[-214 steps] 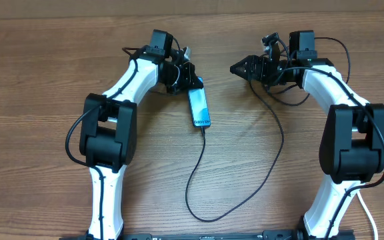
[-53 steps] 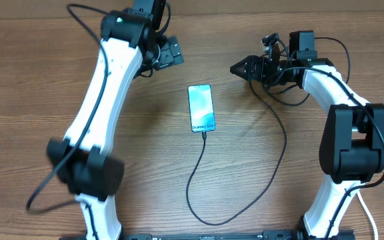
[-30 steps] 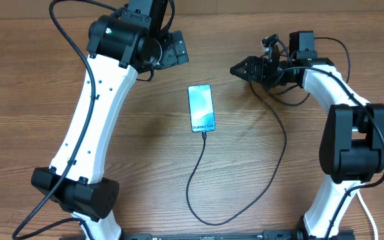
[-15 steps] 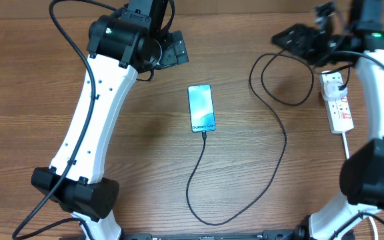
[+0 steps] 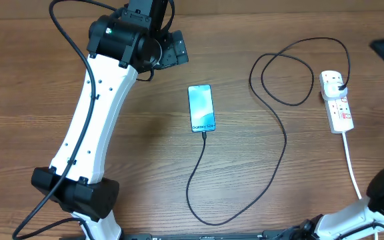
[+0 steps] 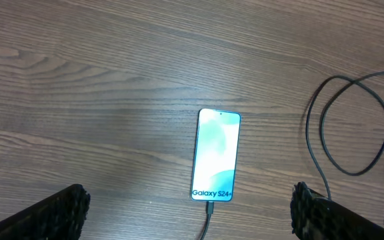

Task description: Plug charger to phone and switch on socket

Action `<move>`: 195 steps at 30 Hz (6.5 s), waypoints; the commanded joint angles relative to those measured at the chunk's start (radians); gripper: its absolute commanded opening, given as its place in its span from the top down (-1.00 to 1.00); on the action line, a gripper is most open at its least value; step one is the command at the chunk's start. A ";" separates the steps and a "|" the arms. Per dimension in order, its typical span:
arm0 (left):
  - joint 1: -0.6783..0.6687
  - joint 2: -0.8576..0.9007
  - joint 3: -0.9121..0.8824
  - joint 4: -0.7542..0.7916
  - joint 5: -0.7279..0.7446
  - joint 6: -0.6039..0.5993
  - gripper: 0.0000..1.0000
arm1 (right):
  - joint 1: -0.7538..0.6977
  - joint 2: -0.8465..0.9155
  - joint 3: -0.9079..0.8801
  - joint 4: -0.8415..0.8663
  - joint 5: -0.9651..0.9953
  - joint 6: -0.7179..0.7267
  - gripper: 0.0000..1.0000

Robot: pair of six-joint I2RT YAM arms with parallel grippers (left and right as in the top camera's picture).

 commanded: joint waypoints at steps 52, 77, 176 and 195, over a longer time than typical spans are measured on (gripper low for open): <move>0.005 0.006 0.000 0.001 -0.016 0.019 -1.00 | 0.073 0.113 -0.537 0.559 0.037 -0.099 -1.00; 0.005 0.006 0.000 0.001 -0.016 0.019 -1.00 | 0.113 0.161 -0.537 0.595 0.037 -0.110 -1.00; 0.005 0.006 0.000 0.001 -0.016 0.019 -1.00 | 0.065 0.168 -0.535 0.478 0.161 0.056 -1.00; 0.005 0.006 0.000 0.001 -0.016 0.019 -0.99 | 0.059 -0.401 -0.534 0.148 0.238 0.059 -1.00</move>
